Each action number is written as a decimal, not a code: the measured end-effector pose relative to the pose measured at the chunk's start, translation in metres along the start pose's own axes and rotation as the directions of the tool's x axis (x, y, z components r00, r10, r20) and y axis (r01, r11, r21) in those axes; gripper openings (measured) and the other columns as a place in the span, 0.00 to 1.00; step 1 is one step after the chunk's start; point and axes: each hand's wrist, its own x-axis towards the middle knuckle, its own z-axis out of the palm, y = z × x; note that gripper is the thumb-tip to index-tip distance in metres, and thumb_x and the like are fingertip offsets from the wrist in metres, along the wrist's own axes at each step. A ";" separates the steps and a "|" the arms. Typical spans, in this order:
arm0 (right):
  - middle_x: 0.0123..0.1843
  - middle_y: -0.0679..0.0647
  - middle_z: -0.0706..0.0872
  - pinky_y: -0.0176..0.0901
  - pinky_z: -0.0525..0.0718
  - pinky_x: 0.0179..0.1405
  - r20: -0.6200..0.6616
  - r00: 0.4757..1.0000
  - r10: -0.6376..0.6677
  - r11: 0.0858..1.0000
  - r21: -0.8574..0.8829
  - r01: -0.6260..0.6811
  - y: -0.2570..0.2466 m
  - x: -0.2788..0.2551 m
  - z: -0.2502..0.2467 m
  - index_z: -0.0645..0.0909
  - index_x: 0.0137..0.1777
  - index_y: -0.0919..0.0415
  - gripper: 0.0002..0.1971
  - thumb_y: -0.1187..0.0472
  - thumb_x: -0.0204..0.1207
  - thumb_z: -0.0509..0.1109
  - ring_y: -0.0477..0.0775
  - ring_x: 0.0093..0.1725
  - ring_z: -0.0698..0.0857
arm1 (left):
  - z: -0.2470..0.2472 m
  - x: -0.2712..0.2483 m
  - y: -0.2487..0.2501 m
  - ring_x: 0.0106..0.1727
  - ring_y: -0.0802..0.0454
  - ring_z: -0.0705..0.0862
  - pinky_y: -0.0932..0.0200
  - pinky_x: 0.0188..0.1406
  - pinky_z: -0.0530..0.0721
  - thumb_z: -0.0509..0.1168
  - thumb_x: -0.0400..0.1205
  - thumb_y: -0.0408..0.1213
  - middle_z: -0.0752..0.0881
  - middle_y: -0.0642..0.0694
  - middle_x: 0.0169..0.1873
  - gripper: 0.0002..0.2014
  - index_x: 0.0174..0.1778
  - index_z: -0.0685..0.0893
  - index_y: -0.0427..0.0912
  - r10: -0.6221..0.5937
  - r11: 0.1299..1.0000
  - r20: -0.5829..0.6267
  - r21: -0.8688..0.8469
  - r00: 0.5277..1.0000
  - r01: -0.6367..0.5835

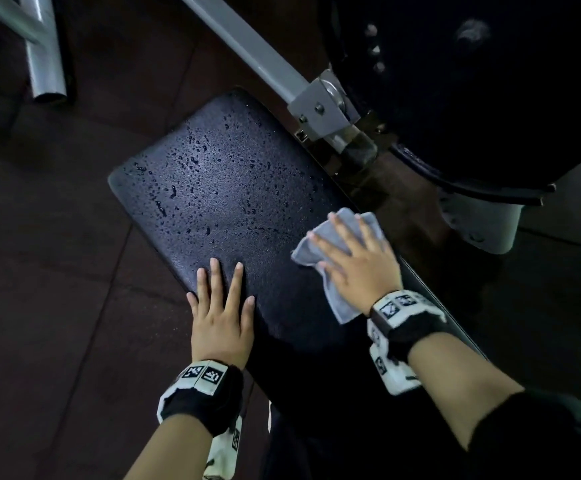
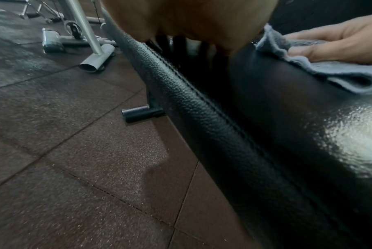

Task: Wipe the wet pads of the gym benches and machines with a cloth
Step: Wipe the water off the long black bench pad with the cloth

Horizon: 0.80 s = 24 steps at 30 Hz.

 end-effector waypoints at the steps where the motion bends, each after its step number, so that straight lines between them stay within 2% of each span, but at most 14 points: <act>1: 0.82 0.50 0.65 0.70 0.75 0.65 0.012 0.999 0.045 0.999 0.009 -0.045 0.012 -0.003 -0.001 0.63 0.77 0.35 0.25 0.41 0.79 0.51 0.71 0.77 0.66 | 0.000 0.000 0.000 0.83 0.46 0.41 0.33 0.78 0.49 0.44 0.84 0.55 0.47 0.47 0.83 0.29 0.83 0.55 0.52 -0.002 1.000 0.004 -0.003 1.000 0.002; 4: 0.83 0.52 0.62 0.69 0.74 0.66 -0.003 0.985 0.172 0.984 0.051 -0.171 0.042 -0.040 0.006 0.60 0.79 0.36 0.25 0.40 0.81 0.48 0.70 0.76 0.67 | 0.000 0.000 0.000 0.83 0.49 0.38 0.34 0.79 0.46 0.43 0.85 0.56 0.44 0.49 0.83 0.29 0.83 0.52 0.54 -0.011 1.000 0.017 -0.007 1.000 0.011; 7: 0.83 0.54 0.60 0.72 0.68 0.70 -0.014 0.977 0.211 0.977 0.020 -0.210 0.044 -0.093 0.017 0.56 0.80 0.35 0.25 0.43 0.82 0.48 0.69 0.76 0.67 | 0.001 0.000 0.000 0.83 0.49 0.37 0.34 0.79 0.46 0.43 0.85 0.56 0.43 0.49 0.84 0.29 0.83 0.50 0.55 -0.018 1.000 0.020 -0.003 1.000 0.019; 9: 0.82 0.55 0.64 0.75 0.63 0.71 -0.027 0.977 0.213 0.977 -0.005 -0.213 0.022 -0.118 0.019 0.63 0.78 0.38 0.23 0.44 0.82 0.47 0.70 0.76 0.66 | 0.002 0.000 0.000 0.83 0.49 0.38 0.34 0.79 0.46 0.43 0.85 0.56 0.44 0.49 0.84 0.29 0.83 0.50 0.55 -0.017 1.000 0.015 -0.002 1.000 0.017; 11: 0.81 0.55 0.67 0.76 0.61 0.71 -0.031 0.988 0.154 0.988 -0.002 -0.154 -0.008 -0.126 0.018 0.68 0.75 0.40 0.23 0.44 0.82 0.49 0.70 0.76 0.65 | 0.002 0.000 0.000 0.84 0.48 0.39 0.34 0.79 0.47 0.44 0.85 0.55 0.45 0.48 0.84 0.29 0.83 0.51 0.55 -0.016 1.000 0.004 0.000 1.000 0.016; 15: 0.81 0.50 0.66 0.74 0.61 0.72 0.010 1.000 -0.021 0.998 0.055 0.021 -0.053 -0.087 0.015 0.69 0.75 0.36 0.24 0.44 0.78 0.57 0.66 0.78 0.66 | 0.004 0.000 -0.001 0.84 0.45 0.42 0.31 0.78 0.49 0.45 0.85 0.54 0.47 0.46 0.84 0.29 0.83 0.52 0.54 -0.002 1.000 -0.002 -0.001 1.000 0.002; 18: 0.83 0.47 0.62 0.72 0.59 0.75 0.032 0.997 -0.072 0.996 0.046 0.070 -0.051 -0.034 0.010 0.64 0.77 0.33 0.27 0.42 0.77 0.59 0.64 0.80 0.62 | 0.004 0.001 -0.002 0.84 0.42 0.46 0.30 0.76 0.53 0.46 0.85 0.53 0.50 0.44 0.84 0.28 0.83 0.56 0.52 0.003 1.000 0.000 0.006 1.000 -0.003; 21: 0.84 0.46 0.56 0.73 0.57 0.76 0.055 0.998 -0.040 0.998 -0.043 0.042 -0.021 0.001 0.000 0.53 0.79 0.30 0.27 0.38 0.80 0.51 0.65 0.81 0.57 | 0.002 0.001 -0.002 0.83 0.38 0.49 0.29 0.74 0.55 0.46 0.85 0.54 0.53 0.41 0.83 0.28 0.82 0.58 0.51 0.019 0.999 0.003 0.026 1.000 -0.019; 24: 0.85 0.44 0.44 0.71 0.52 0.78 0.119 0.988 0.094 0.995 -0.033 -0.091 0.021 -0.005 -0.003 0.42 0.79 0.28 0.26 0.34 0.80 0.40 0.67 0.83 0.48 | 0.001 0.000 -0.002 0.83 0.40 0.46 0.30 0.75 0.53 0.45 0.85 0.54 0.51 0.42 0.84 0.28 0.83 0.56 0.51 0.019 1.000 0.006 0.019 1.000 -0.019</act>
